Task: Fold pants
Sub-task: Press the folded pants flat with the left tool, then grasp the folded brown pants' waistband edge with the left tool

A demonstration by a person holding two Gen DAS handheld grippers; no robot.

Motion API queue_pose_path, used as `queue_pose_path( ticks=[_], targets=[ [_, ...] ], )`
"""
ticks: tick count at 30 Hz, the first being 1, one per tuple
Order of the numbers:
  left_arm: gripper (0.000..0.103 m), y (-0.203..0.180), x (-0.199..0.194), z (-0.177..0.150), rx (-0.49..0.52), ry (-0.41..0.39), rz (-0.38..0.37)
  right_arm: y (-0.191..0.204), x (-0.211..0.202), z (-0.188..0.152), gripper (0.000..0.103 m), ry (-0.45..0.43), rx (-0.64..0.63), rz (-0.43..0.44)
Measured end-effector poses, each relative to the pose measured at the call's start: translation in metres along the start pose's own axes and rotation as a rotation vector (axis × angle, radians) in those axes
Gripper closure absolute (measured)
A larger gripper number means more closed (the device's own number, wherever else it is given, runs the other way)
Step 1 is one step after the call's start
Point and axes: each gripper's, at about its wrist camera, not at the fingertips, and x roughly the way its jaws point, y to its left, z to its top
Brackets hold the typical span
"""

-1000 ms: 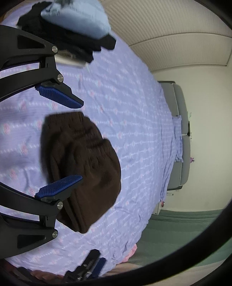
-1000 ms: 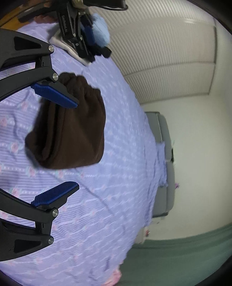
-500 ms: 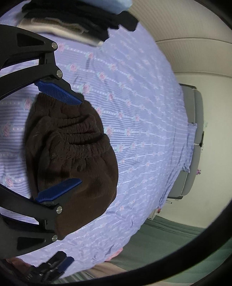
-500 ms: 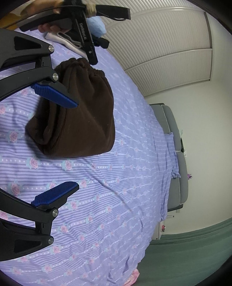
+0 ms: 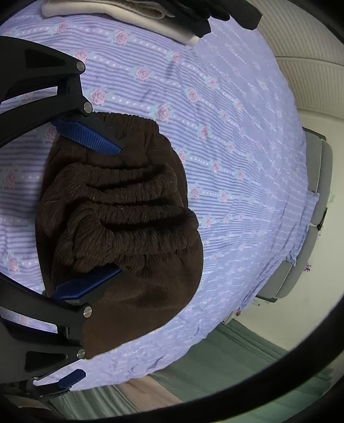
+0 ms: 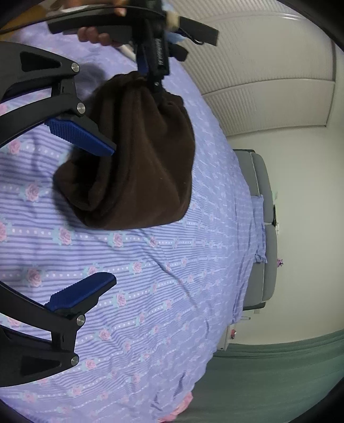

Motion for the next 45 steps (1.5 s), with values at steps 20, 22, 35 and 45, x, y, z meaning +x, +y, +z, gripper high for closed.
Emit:
queue_pose_path(
  ticks=[20,22,35,45],
  targets=[
    [0.069,0.003,-0.063,0.004,0.122,-0.159,0.05,-0.005,0.048,-0.017,0.012,0.106,0.186,0.177],
    [0.07,0.022,-0.054,0.002,0.055,-0.107,0.037,0.002,0.06,-0.014,0.012,0.134,0.191,0.156],
    [0.053,0.029,-0.027,-0.024,-0.012,-0.102,0.014,0.008,0.04,0.014,0.043,-0.01,0.026,-0.131],
    [0.033,0.057,-0.01,-0.035,-0.077,-0.054,0.07,0.01,0.057,-0.009,0.035,0.208,0.005,-0.055]
  ],
)
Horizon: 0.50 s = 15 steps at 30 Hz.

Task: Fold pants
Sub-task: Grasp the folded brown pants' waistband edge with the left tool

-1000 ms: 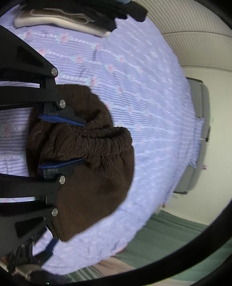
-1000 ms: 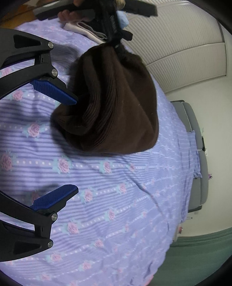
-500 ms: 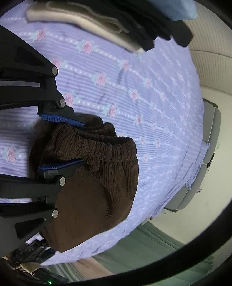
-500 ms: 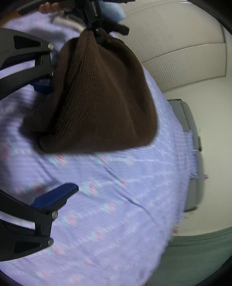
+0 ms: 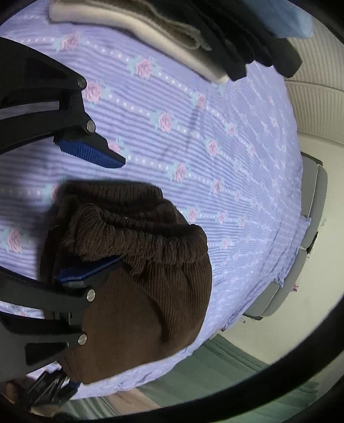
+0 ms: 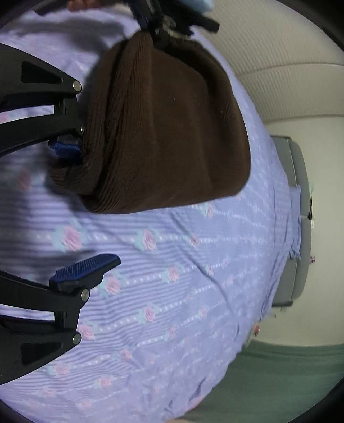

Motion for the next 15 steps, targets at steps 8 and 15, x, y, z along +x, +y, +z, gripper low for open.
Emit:
queue_pose_path(
  ticks=[8,15],
  targets=[
    [0.016,-0.04,-0.055,0.006,0.202,-0.122,0.026,-0.012,-0.068,0.011,0.027,-0.146,0.004,0.105],
    [0.016,-0.044,-0.048,0.045,0.154,-0.133,-0.044,-0.034,-0.039,0.055,0.023,-0.175,0.164,0.157]
  ],
)
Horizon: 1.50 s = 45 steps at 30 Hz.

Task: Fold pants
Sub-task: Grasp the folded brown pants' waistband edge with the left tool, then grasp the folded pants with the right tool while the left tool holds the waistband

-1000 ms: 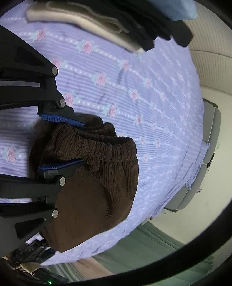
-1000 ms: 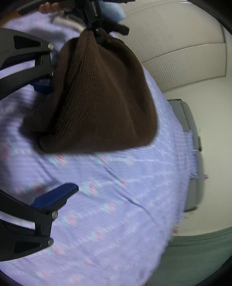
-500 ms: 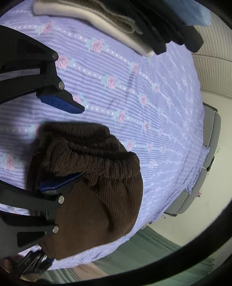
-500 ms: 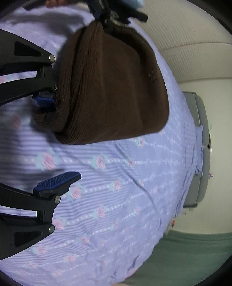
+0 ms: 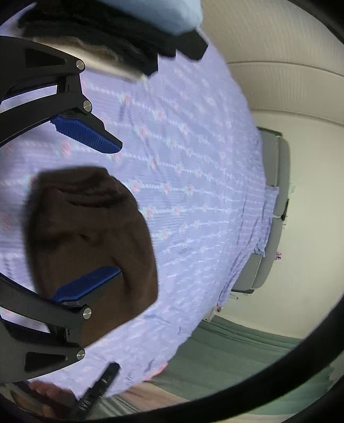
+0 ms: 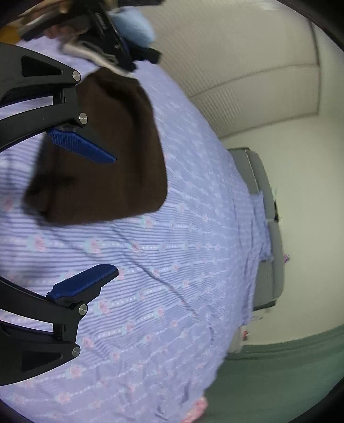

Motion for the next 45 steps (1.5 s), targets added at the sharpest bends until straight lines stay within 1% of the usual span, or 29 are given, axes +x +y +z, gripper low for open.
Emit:
queue_pose_path(
  ticks=[1,3,4,6,7,8,9,12,13,14,15,17,19,20,21,23,24,25,28,30,31,33,35,36,38,39,42,43,45],
  targets=[
    [0.019,0.005,0.01,0.005,-0.026,0.021,-0.002,-0.001,0.008,0.001,0.023,0.014,0.02,0.007],
    [0.038,0.012,0.029,0.009,-0.092,0.067,-0.022,-0.004,0.022,0.001,0.023,0.037,0.055,0.015],
    [0.043,0.014,0.038,0.01,-0.112,0.089,-0.029,-0.005,0.028,0.001,0.023,0.052,0.065,0.017],
    [0.066,0.018,0.052,0.01,-0.135,0.12,-0.048,-0.005,0.039,-0.001,0.023,0.072,0.073,0.027],
    [0.068,0.02,0.054,0.01,-0.138,0.128,-0.043,-0.007,0.042,-0.001,0.023,0.078,0.072,0.027],
    [0.074,0.02,0.052,0.01,-0.13,0.118,-0.041,-0.007,0.045,-0.001,0.023,0.086,0.069,0.02],
    [0.076,0.02,0.05,0.01,-0.116,0.108,-0.044,-0.007,0.047,-0.001,0.023,0.088,0.066,0.022],
    [0.077,0.026,0.034,0.009,-0.067,0.05,0.005,-0.009,0.049,0.0,0.023,0.09,0.07,0.038],
    [0.077,0.032,0.034,0.008,-0.063,0.045,0.029,-0.008,0.05,-0.001,0.023,0.086,0.066,0.048],
    [0.077,0.036,0.037,0.006,-0.067,0.059,0.038,-0.005,0.05,-0.001,0.023,0.085,0.061,0.05],
    [0.076,0.039,0.042,0.003,-0.069,0.077,0.045,-0.001,0.051,-0.003,0.023,0.086,0.052,0.048],
    [0.075,0.043,0.051,-0.005,-0.076,0.107,0.043,0.006,0.055,-0.006,0.023,0.097,0.035,0.079],
    [0.069,0.047,0.054,-0.009,-0.11,0.127,0.018,0.009,0.062,-0.01,0.023,0.118,0.031,0.111],
    [0.063,0.05,0.054,-0.01,-0.13,0.133,0.005,0.01,0.065,-0.013,0.023,0.129,0.031,0.122],
    [0.052,0.053,0.054,-0.01,-0.152,0.141,-0.005,0.01,0.069,-0.015,0.023,0.144,0.032,0.126],
    [0.041,0.058,0.05,-0.01,-0.175,0.152,-0.004,0.008,0.079,-0.019,0.023,0.179,0.045,0.131],
    [0.038,0.058,0.047,-0.011,-0.173,0.154,-0.012,0.007,0.083,-0.02,0.023,0.196,0.052,0.133],
    [0.037,0.058,0.044,-0.012,-0.165,0.159,-0.024,0.007,0.087,-0.021,0.023,0.212,0.06,0.139],
    [0.03,0.058,0.038,-0.019,-0.176,0.178,-0.059,0.006,0.097,-0.026,0.023,0.236,0.087,0.178],
    [0.022,0.06,0.035,-0.024,-0.193,0.18,-0.08,0.006,0.1,-0.029,0.021,0.239,0.103,0.176],
    [0.02,0.061,0.035,-0.026,-0.204,0.179,-0.087,0.005,0.102,-0.028,0.021,0.242,0.104,0.178],
    [0.013,0.064,0.036,-0.031,-0.225,0.187,-0.097,0.006,0.104,-0.029,0.02,0.251,0.102,0.177],
    [0.012,0.066,0.04,-0.033,-0.223,0.189,-0.084,0.008,0.107,-0.03,0.019,0.256,0.091,0.178],
    [0.011,0.068,0.044,-0.033,-0.207,0.182,-0.074,0.009,0.107,-0.03,0.019,0.257,0.086,0.179],
    [0.011,0.072,0.049,-0.03,-0.18,0.179,-0.015,0.009,0.108,-0.031,0.019,0.258,0.079,0.179],
    [0.011,0.072,0.051,-0.027,-0.176,0.178,-0.006,0.01,0.108,-0.031,0.019,0.26,0.075,0.181],
    [0.011,0.063,0.043,-0.011,-0.128,0.142,0.048,0.012,0.105,-0.029,0.02,0.252,0.07,0.166],
    [0.011,0.059,0.036,-0.005,-0.104,0.12,0.058,0.012,0.106,-0.029,0.02,0.255,0.076,0.169],
    [0.011,0.052,0.025,0.0,-0.072,0.106,0.065,0.011,0.105,-0.028,0.019,0.262,0.092,0.17]
  ],
)
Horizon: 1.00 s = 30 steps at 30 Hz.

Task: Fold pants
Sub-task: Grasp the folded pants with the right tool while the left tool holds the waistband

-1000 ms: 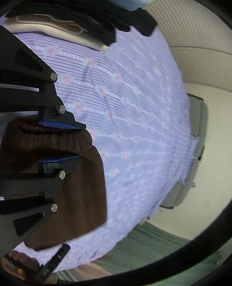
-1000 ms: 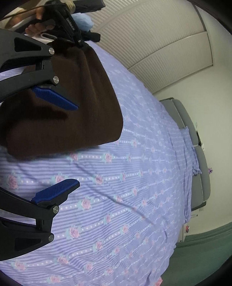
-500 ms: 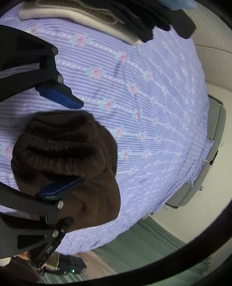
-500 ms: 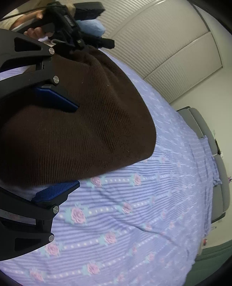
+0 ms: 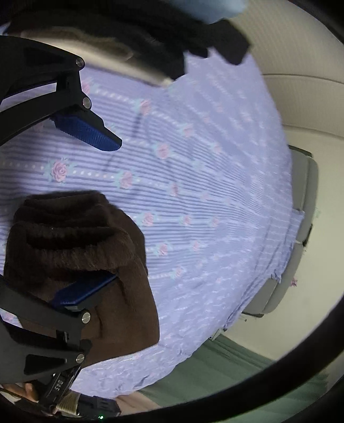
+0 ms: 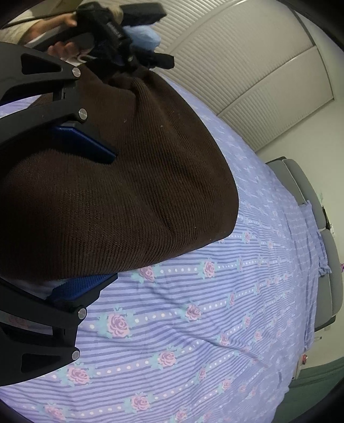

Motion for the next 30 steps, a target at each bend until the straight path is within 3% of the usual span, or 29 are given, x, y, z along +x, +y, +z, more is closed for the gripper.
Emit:
queue_pose_path(
  ticks=[3,5,7,12,22,28,30],
  targets=[
    [0.01,-0.006,-0.023,-0.001,0.042,-0.037,-0.014,0.001,-0.003,0.001,0.02,0.0,0.012,0.001],
    [0.0,-0.01,-0.041,0.0,0.063,-0.097,-0.012,0.001,-0.002,0.001,0.019,0.0,0.01,0.001],
    [0.0,-0.011,-0.046,0.003,0.047,-0.114,-0.006,0.004,-0.001,-0.002,0.02,-0.004,0.004,-0.009],
    [0.0,-0.012,-0.03,-0.017,0.01,0.008,-0.154,0.003,-0.002,-0.003,0.019,-0.009,0.006,0.001],
    [0.0,0.017,0.036,-0.056,-0.162,0.148,-0.235,-0.015,0.005,-0.004,0.019,0.001,0.01,0.035],
    [0.0,0.035,0.059,-0.073,-0.33,0.165,-0.375,-0.012,0.013,-0.01,0.019,-0.01,-0.024,0.01],
    [0.006,0.036,0.06,-0.076,-0.371,0.149,-0.406,-0.012,0.016,-0.009,0.019,-0.014,-0.034,0.005]
  ],
)
